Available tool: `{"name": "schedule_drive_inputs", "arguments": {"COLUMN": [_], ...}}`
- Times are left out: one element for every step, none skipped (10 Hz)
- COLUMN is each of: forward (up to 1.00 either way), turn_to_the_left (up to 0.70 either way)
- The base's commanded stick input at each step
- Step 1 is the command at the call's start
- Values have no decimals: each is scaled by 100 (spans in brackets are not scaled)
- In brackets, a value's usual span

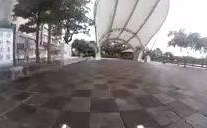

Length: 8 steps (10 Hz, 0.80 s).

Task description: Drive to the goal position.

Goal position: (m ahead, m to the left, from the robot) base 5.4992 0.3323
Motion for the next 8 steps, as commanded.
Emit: {"name": "schedule_drive_inputs", "arguments": {"forward": [85, 85, 85, 85, 85, 85, 85, 85], "turn_to_the_left": [1, 1, 1, -2, -5, -21, -27, -27]}}
